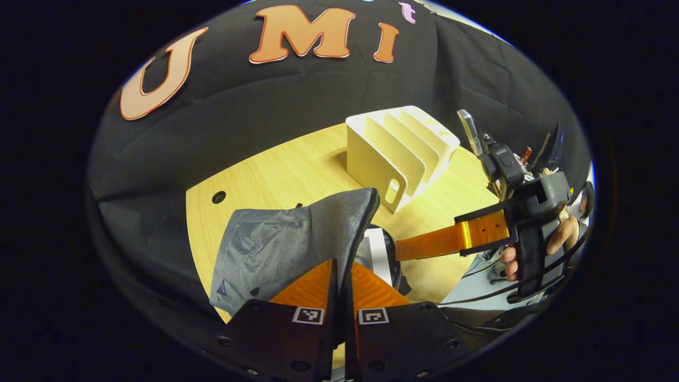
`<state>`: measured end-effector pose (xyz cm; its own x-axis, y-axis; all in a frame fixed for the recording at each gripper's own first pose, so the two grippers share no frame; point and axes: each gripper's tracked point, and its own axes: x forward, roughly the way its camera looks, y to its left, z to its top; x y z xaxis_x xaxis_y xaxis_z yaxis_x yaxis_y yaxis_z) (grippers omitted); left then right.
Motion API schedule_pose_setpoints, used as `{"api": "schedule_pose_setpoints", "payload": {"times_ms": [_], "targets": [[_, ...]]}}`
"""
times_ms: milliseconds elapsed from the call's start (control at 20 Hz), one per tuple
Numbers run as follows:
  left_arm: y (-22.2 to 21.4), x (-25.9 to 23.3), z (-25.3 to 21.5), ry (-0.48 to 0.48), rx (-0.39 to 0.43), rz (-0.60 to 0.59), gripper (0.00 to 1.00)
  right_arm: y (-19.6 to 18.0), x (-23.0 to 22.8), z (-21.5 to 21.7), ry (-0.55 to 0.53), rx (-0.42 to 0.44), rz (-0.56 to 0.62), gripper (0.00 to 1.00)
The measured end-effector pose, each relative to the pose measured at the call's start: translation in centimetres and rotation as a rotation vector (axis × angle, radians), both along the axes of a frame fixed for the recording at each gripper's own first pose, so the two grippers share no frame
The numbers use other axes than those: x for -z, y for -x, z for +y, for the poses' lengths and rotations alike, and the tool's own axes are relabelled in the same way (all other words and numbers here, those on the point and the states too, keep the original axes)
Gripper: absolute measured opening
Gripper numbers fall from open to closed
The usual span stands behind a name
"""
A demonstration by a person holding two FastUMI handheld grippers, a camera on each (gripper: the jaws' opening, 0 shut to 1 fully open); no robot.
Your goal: Open the schoolbag, grab two books from the bookshelf and put them into the schoolbag.
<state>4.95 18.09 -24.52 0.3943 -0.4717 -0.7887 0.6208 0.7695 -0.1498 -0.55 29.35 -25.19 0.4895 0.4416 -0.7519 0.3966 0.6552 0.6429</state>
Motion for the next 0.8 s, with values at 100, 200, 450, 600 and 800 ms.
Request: {"api": "schedule_pose_setpoints", "payload": {"times_ms": [100,200,450,600,800], "targets": [[0.9,0.4,-0.6,-0.01,-0.052,0.005,0.15,-0.3,-1.2,-2.6,0.046,-0.04,-0.051,0.79],[2.2,0.8,-2.1,-0.014,-0.095,0.023,0.22,-0.3,-2.1,-4.7,0.054,-0.075,-0.078,0.81],[3.6,-0.4,-6.9,-0.014,-0.223,-0.013,0.62,-1.6,-4.8,-11.6,0.143,-0.127,-0.213,0.82],[2.9,-3.0,-10.2,0.023,-0.307,-0.103,0.86,-2.2,-6.8,-16.0,0.253,-0.172,-0.329,0.82],[0.6,-9.8,-16.0,0.09,-0.44,-0.37,0.94,-4.1,-12.8,-23.6,0.466,-0.186,-0.562,0.83]]}}
